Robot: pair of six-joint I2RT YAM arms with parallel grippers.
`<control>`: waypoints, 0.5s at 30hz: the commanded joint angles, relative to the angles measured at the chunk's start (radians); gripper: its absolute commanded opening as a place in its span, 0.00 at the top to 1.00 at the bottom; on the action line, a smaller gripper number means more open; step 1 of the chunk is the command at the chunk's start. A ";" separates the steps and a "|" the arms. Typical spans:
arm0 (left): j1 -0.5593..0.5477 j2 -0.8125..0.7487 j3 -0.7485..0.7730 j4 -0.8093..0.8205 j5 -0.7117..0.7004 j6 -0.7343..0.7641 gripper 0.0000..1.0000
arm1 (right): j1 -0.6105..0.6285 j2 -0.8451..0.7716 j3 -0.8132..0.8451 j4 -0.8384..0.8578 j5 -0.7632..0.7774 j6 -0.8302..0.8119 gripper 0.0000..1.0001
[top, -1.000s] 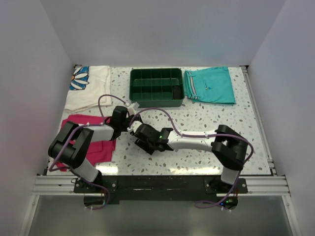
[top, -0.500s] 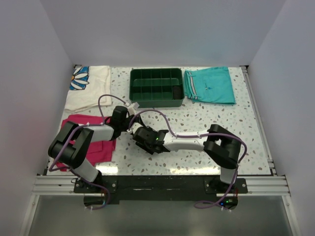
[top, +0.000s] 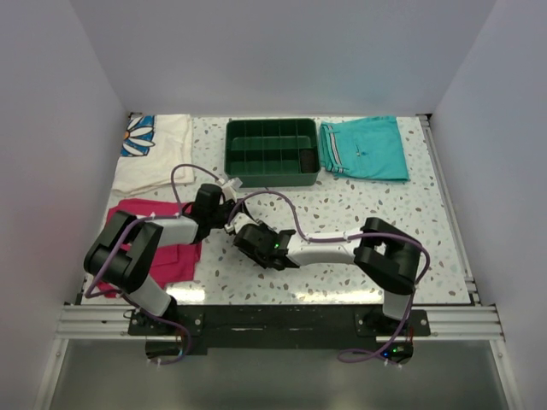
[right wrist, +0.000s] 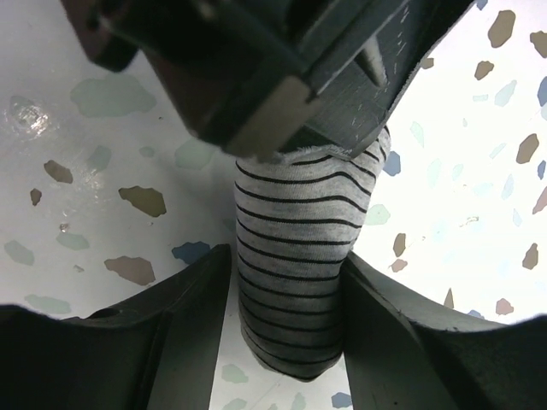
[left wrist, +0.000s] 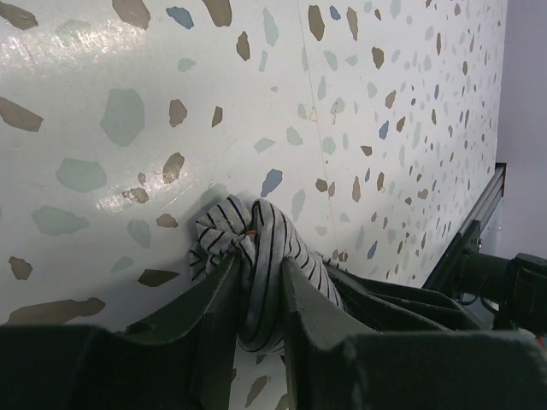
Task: Roll the underwear
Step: Place the underwear in the storage box.
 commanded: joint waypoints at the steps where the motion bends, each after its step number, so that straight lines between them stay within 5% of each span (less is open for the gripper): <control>1: -0.006 0.023 0.019 -0.086 -0.029 0.053 0.69 | -0.002 0.071 -0.096 -0.086 -0.065 0.090 0.50; 15: 0.034 -0.027 0.105 -0.179 -0.078 0.052 0.44 | -0.011 0.038 -0.150 -0.084 -0.079 0.185 0.69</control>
